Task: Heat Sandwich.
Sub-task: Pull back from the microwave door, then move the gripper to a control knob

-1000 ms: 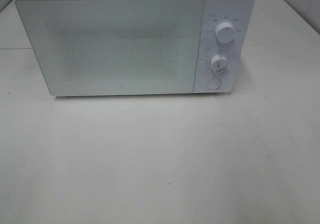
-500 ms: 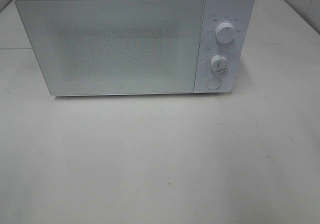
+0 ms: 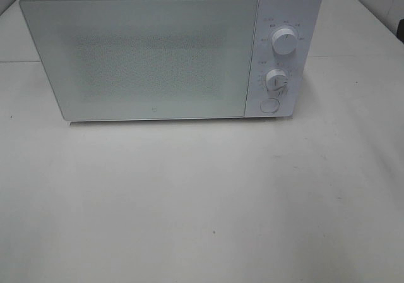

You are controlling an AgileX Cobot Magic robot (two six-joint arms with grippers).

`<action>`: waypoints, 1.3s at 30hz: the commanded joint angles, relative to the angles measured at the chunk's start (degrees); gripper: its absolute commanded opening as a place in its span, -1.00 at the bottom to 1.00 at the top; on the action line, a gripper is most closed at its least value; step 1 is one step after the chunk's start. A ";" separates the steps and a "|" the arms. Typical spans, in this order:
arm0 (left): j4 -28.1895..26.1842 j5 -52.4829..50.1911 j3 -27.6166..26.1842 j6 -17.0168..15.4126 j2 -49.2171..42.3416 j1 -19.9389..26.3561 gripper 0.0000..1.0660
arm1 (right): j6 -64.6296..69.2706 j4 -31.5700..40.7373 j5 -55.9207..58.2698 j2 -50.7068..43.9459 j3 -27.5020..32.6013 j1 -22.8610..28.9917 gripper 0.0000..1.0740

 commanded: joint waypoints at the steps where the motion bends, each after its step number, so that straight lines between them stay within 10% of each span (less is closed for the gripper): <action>1: -0.46 -0.23 0.06 -0.17 -1.38 -0.11 0.83 | -0.23 0.11 -7.22 3.50 0.69 -0.06 0.40; 13: -0.46 -0.23 0.06 -0.17 -1.38 -0.11 0.83 | -8.94 7.05 -27.73 8.54 9.51 5.10 0.40; 39: -0.46 -0.23 0.06 -0.17 -1.38 -0.11 0.83 | -22.75 46.07 -57.93 27.50 13.58 37.18 0.40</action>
